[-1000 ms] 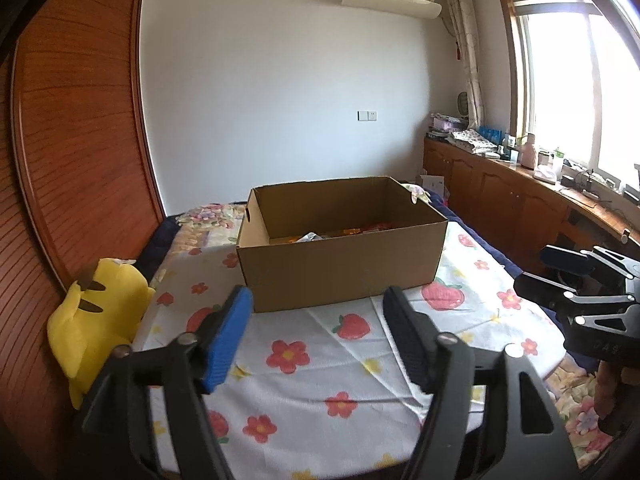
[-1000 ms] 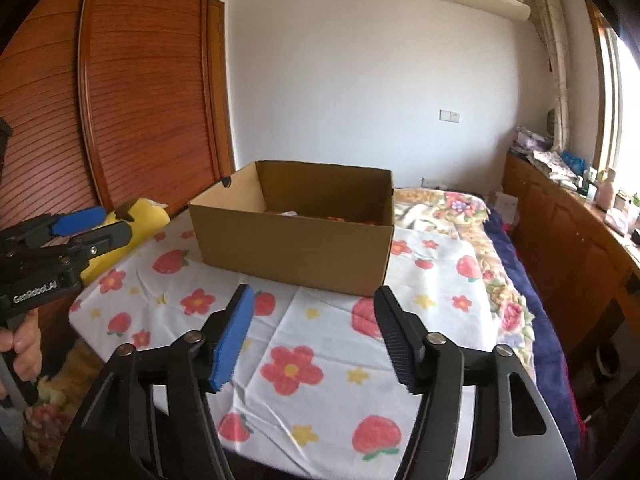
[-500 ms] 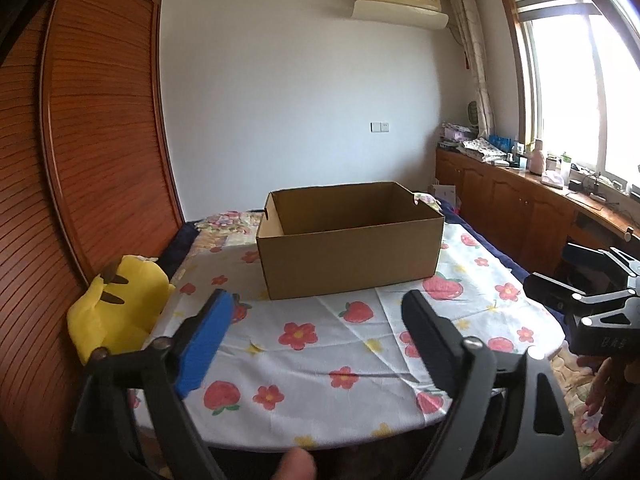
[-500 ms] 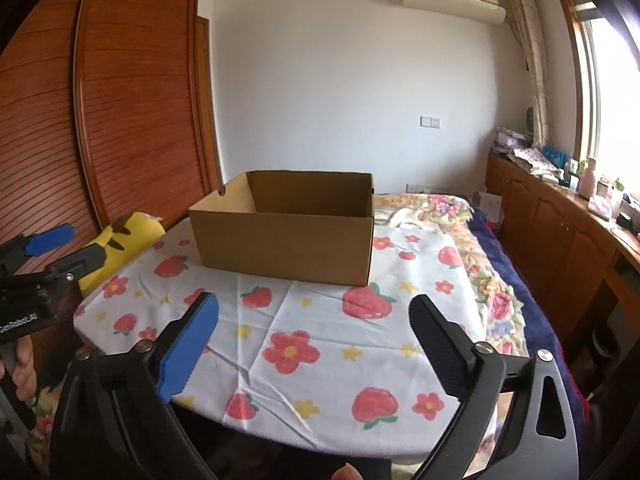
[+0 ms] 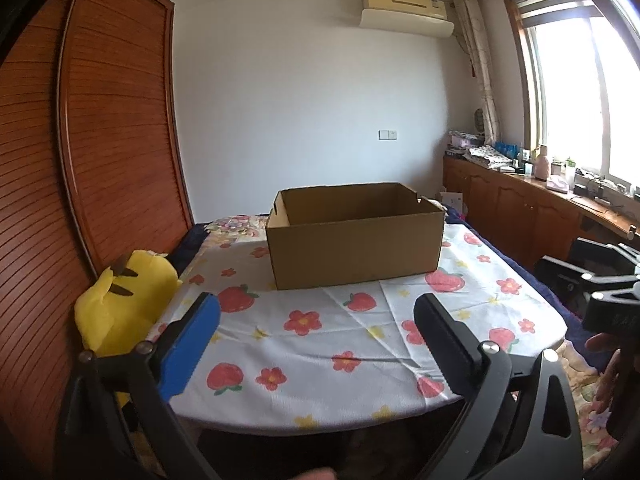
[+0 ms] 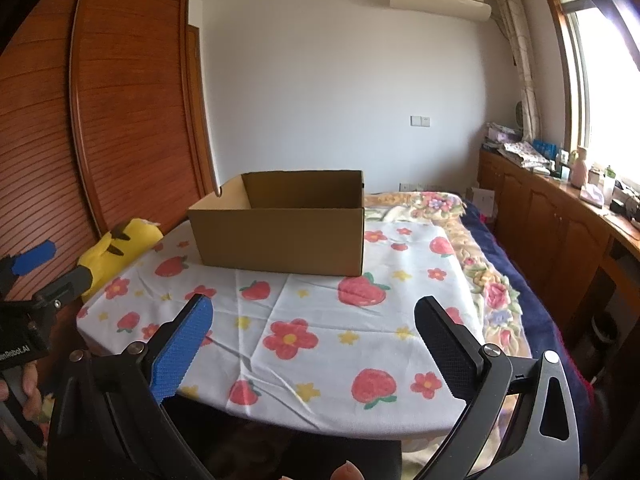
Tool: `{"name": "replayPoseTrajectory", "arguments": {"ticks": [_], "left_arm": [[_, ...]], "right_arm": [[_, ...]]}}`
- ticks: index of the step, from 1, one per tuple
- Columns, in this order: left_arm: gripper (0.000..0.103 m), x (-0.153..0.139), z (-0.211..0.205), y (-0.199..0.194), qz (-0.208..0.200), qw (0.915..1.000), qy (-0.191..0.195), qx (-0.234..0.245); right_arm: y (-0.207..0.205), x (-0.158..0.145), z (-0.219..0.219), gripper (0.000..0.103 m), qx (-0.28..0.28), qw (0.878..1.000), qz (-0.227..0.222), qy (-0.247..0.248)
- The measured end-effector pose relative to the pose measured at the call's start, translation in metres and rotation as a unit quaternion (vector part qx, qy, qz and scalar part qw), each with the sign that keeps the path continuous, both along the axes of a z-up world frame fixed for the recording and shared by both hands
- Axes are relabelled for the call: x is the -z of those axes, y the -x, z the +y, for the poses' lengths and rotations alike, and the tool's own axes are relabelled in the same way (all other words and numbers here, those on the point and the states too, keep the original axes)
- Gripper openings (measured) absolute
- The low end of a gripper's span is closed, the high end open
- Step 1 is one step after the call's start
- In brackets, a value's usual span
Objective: Organize snacks
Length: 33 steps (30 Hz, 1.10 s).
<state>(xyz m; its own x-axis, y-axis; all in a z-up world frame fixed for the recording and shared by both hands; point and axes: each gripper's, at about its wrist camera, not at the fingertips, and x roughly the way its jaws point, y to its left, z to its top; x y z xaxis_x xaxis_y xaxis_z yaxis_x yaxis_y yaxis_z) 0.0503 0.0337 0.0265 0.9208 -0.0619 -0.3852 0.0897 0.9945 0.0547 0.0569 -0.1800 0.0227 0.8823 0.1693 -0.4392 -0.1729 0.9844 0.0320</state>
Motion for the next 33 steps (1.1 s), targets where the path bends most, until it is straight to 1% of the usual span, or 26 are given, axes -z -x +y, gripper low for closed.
{"name": "replayPoseTrajectory", "arguments": {"ticks": [4,9,33], "left_arm": [[0.099,0.007,-0.003,0.003,0.000,0.9999,-0.008,-0.006],[0.099,0.009,0.000,0.003,0.005,0.9999,0.002,-0.010],[0.099,0.008,0.003,0.006,0.000,0.9998,0.008,-0.019]], "right_arm": [[0.005,0.002,0.000,0.102,0.002,1.000,-0.002,0.001],[0.010,0.003,0.001,0.103,0.008,1.000,-0.005,0.003],[0.017,0.006,0.001,0.103,0.019,1.000,-0.009,0.007]]}}
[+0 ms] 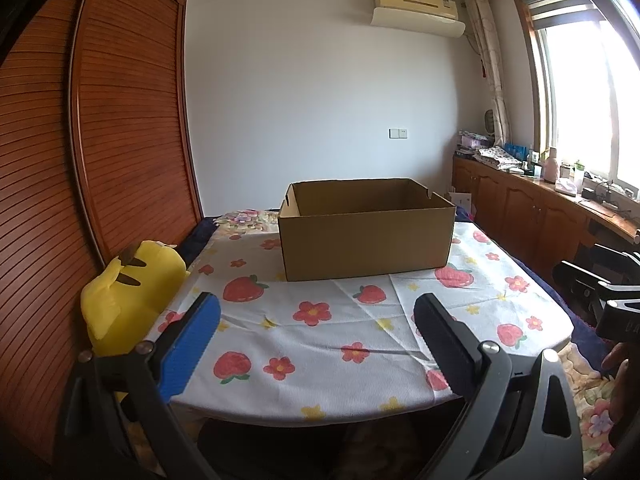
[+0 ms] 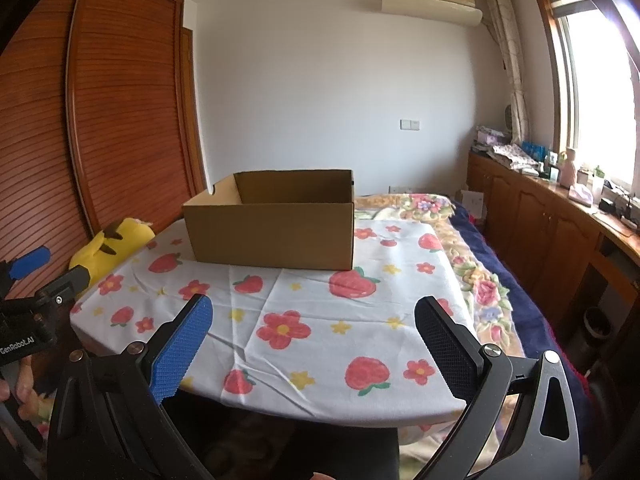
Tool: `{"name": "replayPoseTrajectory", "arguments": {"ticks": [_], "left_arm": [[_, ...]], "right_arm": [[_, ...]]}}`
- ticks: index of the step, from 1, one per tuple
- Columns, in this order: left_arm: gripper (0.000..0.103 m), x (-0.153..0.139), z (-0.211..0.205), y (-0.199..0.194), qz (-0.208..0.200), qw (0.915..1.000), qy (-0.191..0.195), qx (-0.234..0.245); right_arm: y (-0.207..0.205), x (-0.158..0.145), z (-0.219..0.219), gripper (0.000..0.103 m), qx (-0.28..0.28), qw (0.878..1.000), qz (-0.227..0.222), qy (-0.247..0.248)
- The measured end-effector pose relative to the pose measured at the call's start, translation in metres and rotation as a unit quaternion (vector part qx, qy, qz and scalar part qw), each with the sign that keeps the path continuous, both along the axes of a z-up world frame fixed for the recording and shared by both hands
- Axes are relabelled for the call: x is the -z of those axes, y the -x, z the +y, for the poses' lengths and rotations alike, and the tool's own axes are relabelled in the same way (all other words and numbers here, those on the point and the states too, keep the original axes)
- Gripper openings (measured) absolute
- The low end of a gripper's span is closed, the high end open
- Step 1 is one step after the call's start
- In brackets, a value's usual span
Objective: Organize snacks
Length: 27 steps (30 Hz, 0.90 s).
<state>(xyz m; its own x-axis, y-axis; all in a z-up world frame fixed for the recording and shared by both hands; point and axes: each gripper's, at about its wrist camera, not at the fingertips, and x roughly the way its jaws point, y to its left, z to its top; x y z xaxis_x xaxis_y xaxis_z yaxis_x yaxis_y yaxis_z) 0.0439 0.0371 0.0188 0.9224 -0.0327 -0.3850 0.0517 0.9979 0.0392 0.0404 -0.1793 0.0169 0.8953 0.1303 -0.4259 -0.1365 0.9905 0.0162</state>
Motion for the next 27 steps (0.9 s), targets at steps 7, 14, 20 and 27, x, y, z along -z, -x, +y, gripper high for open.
{"name": "replayPoseTrajectory", "arguments": {"ticks": [7,14,20,27], "left_arm": [[0.099,-0.0005,0.0003,0.0004,-0.001,1.0000,0.001,-0.001],[0.099,-0.0019,0.0008,0.0016,0.001,1.0000,0.004,0.001],[0.099,-0.0043,0.0004,0.0039,-0.004,1.0000,0.002,0.000],[0.099,-0.0048,-0.0004,0.0056,-0.006,1.0000,0.001,0.002]], "right_arm": [[0.0017,-0.0001,-0.0004,0.103,0.000,1.000,-0.002,0.002],[0.0022,0.0001,-0.0008,0.103,0.000,1.000,-0.002,0.000],[0.0037,-0.0015,-0.0017,0.103,0.001,1.000,-0.003,0.001],[0.0039,-0.0035,-0.0028,0.103,0.003,1.000,-0.003,0.001]]}}
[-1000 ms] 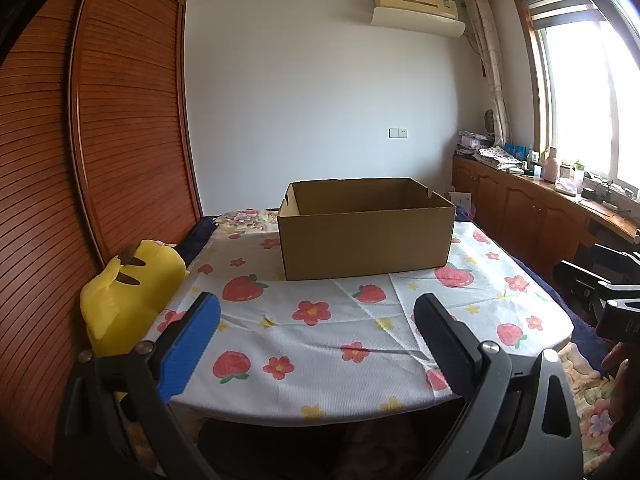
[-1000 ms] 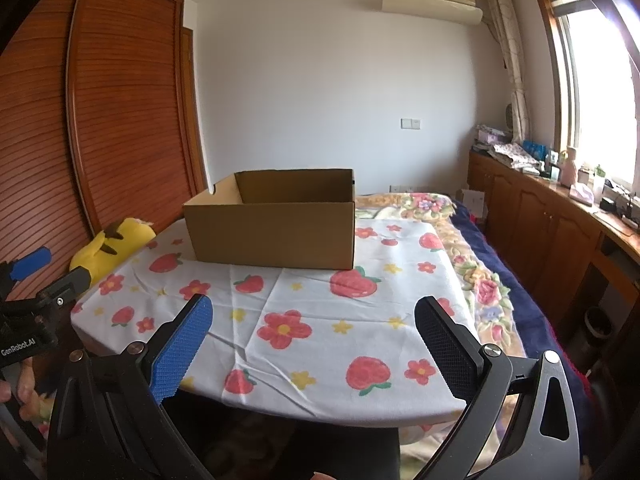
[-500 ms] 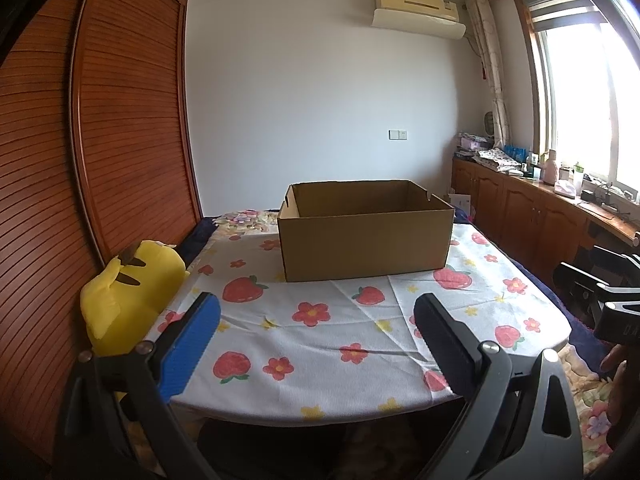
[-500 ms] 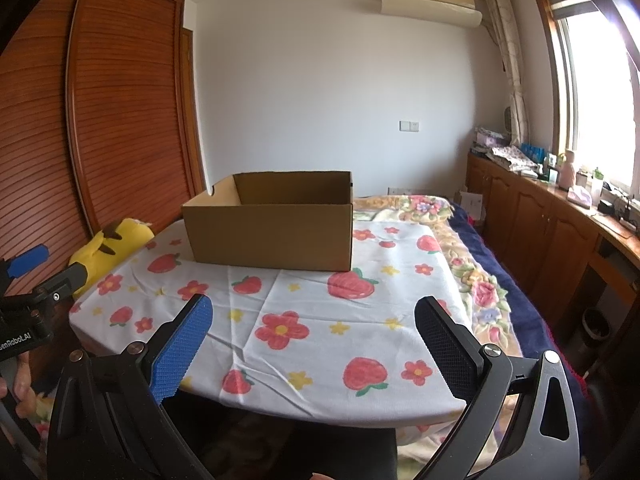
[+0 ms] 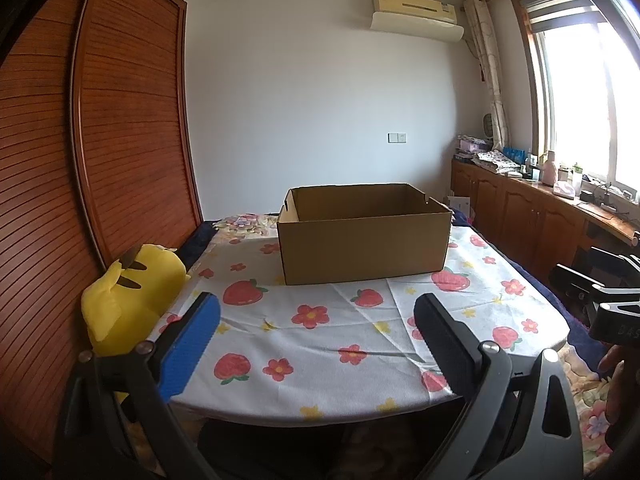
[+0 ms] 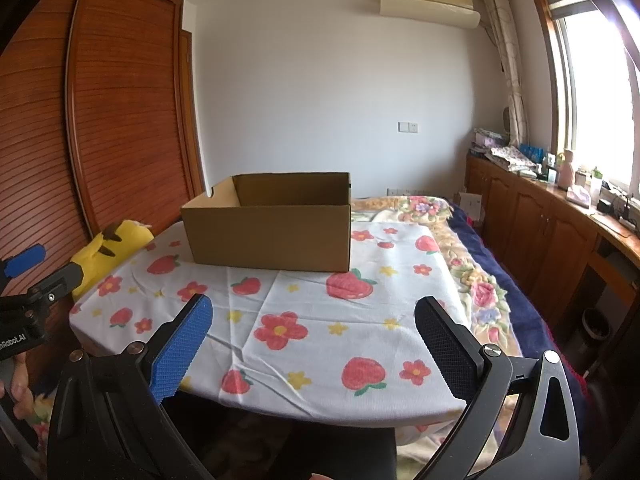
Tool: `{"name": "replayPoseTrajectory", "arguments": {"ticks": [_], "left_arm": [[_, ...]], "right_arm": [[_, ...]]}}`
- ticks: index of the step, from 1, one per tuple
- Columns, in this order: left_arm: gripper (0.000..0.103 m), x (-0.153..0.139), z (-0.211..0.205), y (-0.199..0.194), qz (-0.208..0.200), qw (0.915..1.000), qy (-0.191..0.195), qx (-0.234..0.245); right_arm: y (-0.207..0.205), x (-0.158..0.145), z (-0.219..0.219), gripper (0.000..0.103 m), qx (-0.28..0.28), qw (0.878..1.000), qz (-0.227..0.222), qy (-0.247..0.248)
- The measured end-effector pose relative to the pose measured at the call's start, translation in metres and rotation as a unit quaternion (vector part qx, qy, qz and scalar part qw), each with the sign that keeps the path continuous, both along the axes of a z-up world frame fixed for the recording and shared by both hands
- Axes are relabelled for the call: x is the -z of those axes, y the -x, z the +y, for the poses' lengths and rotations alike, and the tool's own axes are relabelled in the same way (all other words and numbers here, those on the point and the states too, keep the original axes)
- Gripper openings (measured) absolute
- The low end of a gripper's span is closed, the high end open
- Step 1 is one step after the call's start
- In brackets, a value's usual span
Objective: Organize snacks
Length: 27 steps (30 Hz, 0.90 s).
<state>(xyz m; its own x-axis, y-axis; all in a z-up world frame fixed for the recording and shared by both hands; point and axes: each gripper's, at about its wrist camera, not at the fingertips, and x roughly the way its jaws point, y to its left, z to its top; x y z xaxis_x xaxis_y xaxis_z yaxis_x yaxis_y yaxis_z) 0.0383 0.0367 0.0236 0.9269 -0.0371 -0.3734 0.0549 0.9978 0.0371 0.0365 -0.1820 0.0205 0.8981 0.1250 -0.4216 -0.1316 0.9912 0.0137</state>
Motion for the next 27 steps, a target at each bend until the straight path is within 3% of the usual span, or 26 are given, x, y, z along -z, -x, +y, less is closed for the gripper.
{"name": "replayPoseTrajectory", "arguments": {"ticks": [27], "left_arm": [[0.099,-0.0043,-0.0013,0.0033,-0.004,1.0000,-0.001,-0.001]], "right_arm": [[0.0007,0.0005,0.0000,0.103,0.000,1.000,-0.001,0.000]]}}
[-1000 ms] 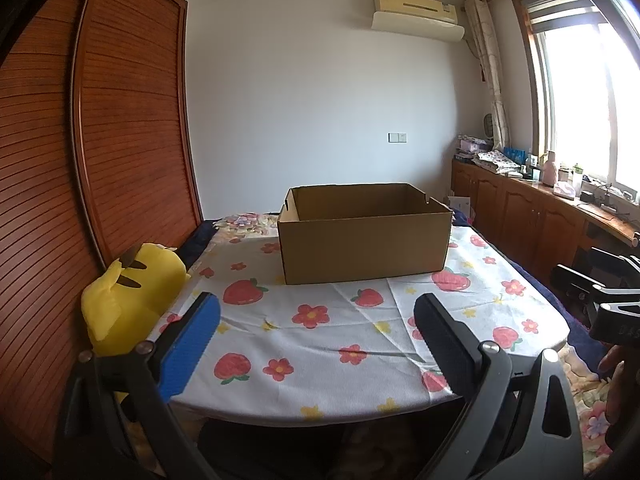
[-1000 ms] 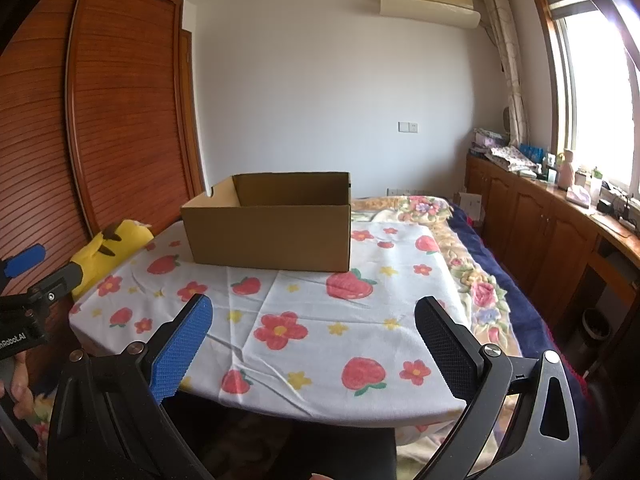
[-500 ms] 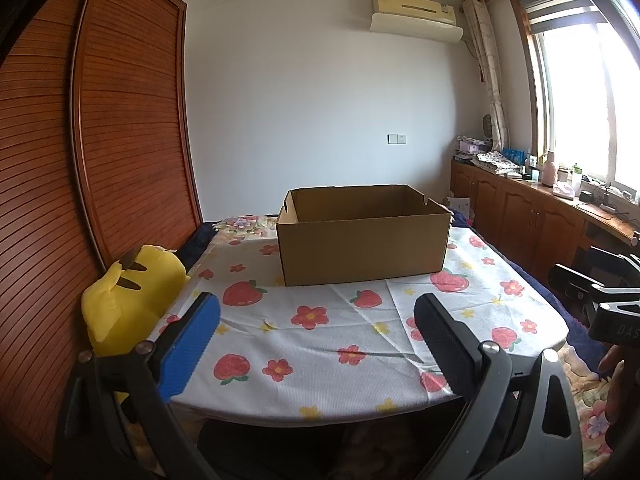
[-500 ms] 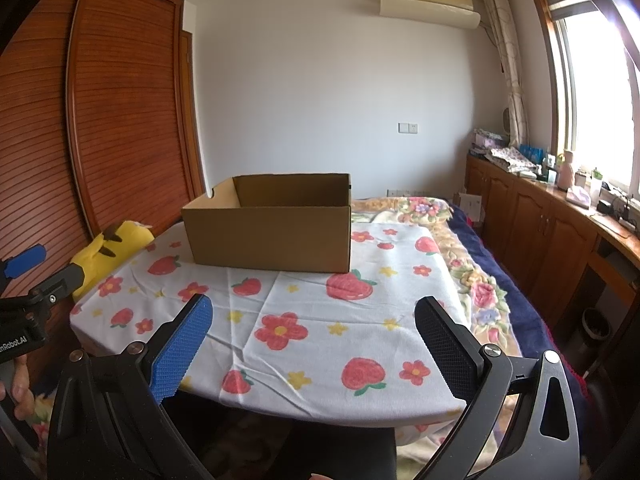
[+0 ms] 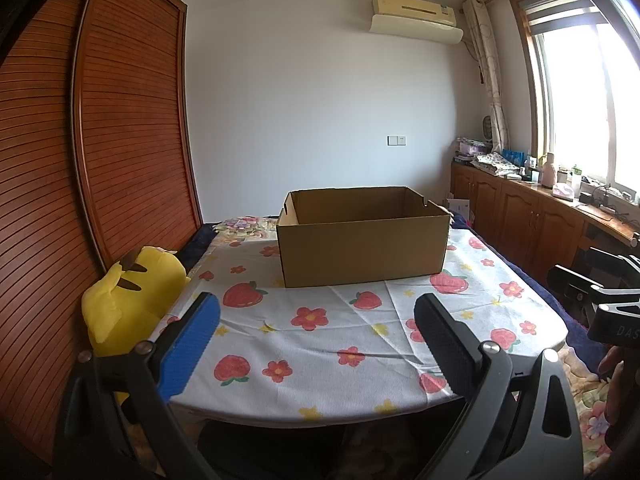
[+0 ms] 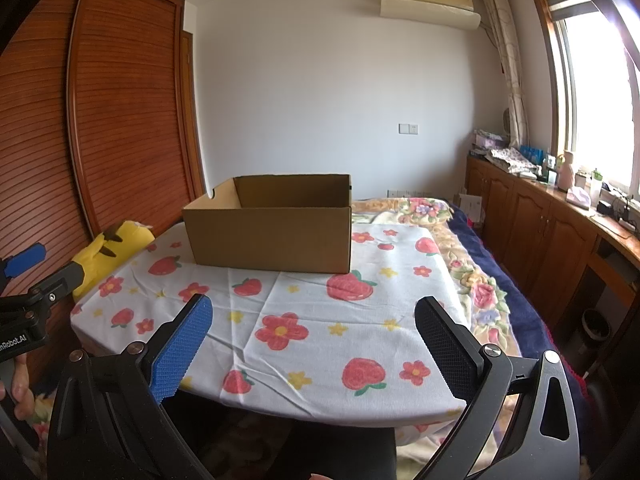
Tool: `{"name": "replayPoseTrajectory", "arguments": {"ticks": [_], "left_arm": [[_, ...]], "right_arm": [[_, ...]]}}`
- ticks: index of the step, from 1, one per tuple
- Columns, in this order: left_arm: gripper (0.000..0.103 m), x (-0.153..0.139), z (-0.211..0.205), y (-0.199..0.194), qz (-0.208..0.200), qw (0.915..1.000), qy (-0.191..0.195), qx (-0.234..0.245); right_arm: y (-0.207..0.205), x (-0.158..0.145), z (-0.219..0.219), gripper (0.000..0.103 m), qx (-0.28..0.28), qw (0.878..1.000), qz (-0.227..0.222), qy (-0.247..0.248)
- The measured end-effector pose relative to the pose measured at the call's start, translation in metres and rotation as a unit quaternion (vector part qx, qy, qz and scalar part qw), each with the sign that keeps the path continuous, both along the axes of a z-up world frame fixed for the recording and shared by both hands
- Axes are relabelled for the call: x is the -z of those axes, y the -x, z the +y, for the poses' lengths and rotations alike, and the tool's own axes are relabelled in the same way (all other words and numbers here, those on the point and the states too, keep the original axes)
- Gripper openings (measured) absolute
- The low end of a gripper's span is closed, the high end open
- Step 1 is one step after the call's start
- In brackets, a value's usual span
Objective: Organize snacks
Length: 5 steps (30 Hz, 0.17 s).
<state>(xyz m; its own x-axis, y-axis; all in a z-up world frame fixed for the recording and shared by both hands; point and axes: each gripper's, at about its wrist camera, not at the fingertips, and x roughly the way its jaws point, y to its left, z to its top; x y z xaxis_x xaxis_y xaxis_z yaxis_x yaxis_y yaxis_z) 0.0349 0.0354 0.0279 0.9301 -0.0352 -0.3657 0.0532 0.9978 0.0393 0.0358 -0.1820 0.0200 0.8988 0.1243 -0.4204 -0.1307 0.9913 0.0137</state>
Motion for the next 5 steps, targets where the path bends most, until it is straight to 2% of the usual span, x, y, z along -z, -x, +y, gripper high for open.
{"name": "replayPoseTrajectory", "arguments": {"ticks": [5], "left_arm": [[0.099,0.0000,0.0001,0.0000,0.000,1.0000,0.000,0.000]], "right_arm": [[0.0004,-0.0011,-0.0004,0.103,0.001,1.000,0.000,0.000]]}}
